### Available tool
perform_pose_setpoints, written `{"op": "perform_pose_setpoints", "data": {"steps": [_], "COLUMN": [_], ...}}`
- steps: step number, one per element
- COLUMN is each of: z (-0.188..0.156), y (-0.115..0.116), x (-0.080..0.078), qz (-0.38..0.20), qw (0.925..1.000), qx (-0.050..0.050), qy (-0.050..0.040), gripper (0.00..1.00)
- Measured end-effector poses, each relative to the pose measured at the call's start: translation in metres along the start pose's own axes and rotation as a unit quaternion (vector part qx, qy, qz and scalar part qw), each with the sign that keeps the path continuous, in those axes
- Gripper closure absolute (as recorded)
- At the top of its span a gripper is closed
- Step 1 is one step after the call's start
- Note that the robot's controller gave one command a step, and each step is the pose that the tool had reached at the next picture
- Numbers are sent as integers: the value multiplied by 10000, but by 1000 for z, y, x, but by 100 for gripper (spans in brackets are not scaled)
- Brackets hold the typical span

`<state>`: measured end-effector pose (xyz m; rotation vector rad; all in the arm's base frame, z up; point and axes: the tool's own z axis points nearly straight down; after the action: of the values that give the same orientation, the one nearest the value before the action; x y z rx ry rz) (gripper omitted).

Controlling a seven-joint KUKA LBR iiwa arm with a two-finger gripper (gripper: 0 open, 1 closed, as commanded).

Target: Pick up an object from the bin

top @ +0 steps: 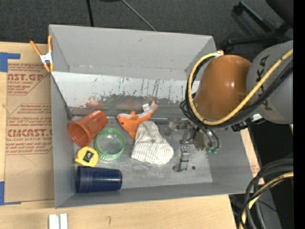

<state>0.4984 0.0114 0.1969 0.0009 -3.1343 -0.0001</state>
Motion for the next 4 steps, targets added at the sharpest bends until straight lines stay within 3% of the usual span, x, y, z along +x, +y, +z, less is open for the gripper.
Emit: {"op": "perform_pose_setpoints", "data": {"steps": [1,2,3,4], "z": [-4,66,107,77], "y": [0,10,11,17], "x": [-2,-15,-17,-18], "qz": [1,324,391,922], "qw": [10000,9994,9992,9957], "qx": [-1,-9,-5,-10], "qy": [-41,-69,-15,-45], "gripper": [0,0,0,0]}}
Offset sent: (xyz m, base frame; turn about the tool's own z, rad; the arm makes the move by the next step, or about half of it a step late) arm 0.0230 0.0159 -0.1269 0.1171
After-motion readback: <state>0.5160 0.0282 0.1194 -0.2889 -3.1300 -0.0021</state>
